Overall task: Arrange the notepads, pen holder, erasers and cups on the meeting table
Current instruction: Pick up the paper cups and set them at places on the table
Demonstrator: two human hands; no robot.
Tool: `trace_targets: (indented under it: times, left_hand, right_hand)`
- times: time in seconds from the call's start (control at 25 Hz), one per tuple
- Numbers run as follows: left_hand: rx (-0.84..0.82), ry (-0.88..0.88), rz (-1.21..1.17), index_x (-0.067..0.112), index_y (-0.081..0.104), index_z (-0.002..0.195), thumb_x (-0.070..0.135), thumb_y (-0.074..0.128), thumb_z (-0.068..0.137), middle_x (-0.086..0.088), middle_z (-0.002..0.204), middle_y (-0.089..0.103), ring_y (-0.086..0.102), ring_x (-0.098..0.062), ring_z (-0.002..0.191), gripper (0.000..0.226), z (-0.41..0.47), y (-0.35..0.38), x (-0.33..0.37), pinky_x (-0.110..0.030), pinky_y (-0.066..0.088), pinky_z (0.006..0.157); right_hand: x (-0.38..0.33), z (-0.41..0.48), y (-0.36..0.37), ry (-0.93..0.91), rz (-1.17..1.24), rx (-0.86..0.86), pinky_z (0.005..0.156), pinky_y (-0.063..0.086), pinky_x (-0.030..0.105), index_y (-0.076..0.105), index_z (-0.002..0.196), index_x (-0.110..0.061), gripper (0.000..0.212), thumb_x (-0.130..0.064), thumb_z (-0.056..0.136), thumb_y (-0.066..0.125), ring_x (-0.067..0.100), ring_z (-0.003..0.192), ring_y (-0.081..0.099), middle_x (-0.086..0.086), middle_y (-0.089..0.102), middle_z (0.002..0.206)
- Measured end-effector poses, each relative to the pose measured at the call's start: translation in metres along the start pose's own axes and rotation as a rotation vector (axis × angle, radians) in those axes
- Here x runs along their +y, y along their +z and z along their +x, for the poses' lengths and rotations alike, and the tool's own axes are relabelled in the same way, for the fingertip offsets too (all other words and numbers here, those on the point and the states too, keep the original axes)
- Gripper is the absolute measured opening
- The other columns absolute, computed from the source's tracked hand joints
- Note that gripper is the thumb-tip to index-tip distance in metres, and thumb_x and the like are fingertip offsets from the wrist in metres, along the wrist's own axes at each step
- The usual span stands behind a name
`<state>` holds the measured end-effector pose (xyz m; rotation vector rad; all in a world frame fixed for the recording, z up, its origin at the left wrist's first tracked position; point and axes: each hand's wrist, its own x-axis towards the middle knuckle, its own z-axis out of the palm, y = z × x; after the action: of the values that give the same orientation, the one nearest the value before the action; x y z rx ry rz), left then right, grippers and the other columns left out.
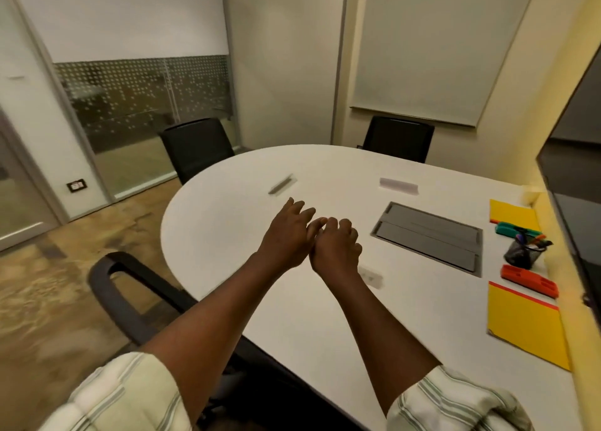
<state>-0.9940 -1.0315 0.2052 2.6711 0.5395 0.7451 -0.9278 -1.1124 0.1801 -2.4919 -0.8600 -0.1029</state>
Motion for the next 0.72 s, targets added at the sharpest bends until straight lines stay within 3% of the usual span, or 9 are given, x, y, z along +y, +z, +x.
trace_targets:
  times: [0.36,0.72]
  left_hand:
    - [0.090,-0.162,0.020,0.011,0.059,0.126,0.035,0.043,0.098,-0.013,0.134,0.053,0.035,-0.027,0.135,0.039,-0.041,-0.119,-0.155,-0.030,0.021,0.112]
    - [0.199,-0.334,0.087,0.008,0.054,0.130,0.031,0.040,0.099,-0.011,0.131,0.054,0.042,-0.024,0.128,0.041,-0.079,-0.210,-0.308,-0.034,0.025,0.114]
  right_hand:
    - [-0.183,-0.011,0.061,-0.139,0.060,0.000,0.093,0.037,0.048,0.040,0.129,-0.009,0.036,-0.030,0.101,0.031,0.035,0.124,0.037,0.015,0.037,0.134]
    - [-0.365,-0.007,0.136,-0.367,0.015,-0.184,0.095,0.036,0.051,0.040,0.129,-0.013,0.043,-0.022,0.088,0.051,0.035,0.123,0.037,0.015,0.038,0.133]
